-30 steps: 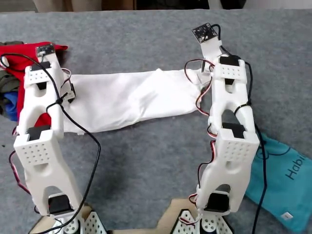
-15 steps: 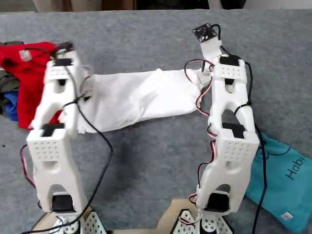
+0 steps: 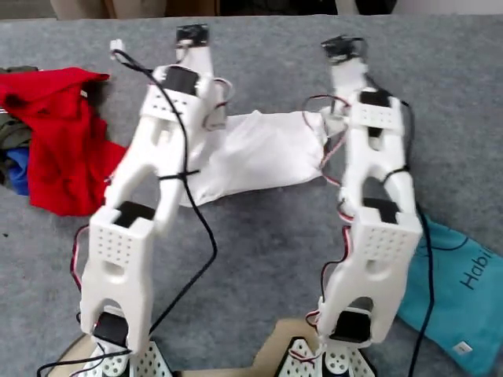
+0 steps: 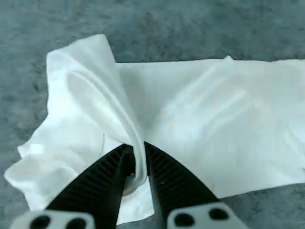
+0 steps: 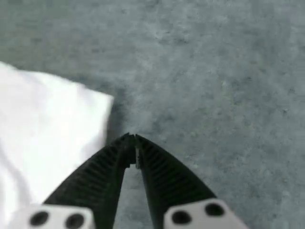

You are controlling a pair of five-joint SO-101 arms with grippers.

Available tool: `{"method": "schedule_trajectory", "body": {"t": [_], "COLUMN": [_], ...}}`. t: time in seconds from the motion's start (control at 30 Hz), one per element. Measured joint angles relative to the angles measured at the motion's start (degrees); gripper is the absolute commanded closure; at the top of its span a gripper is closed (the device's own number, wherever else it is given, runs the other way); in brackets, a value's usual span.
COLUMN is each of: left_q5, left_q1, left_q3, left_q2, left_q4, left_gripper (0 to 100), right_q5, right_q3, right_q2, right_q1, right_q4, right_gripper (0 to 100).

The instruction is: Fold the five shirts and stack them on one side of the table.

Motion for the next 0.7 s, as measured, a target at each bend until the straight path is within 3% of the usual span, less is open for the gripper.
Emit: {"method": "schedule_trajectory", "body": {"t": [0.2, 0.43, 0.7], "left_q5": [3.69, 8.7, 9.49], "left_q1": [5.98, 12.22, 18.02], "left_q3": [-0.09, -0.09, -0.26], "left_q2": [0.0, 0.0, 1.41], "left_q4": [-2.11, -9.93, -19.25], "left_gripper": [98, 98, 98], "right_q5": [-6.15, -6.68, -7.82], "right_q3": [-0.35, -0.35, -0.35], "right_q2": [0.0, 0.0, 0.0], "right_q1": [5.98, 6.15, 7.56], "right_q4": [-0.53, -0.79, -0.79], "right_gripper": [99.4, 99.4, 99.4]}}
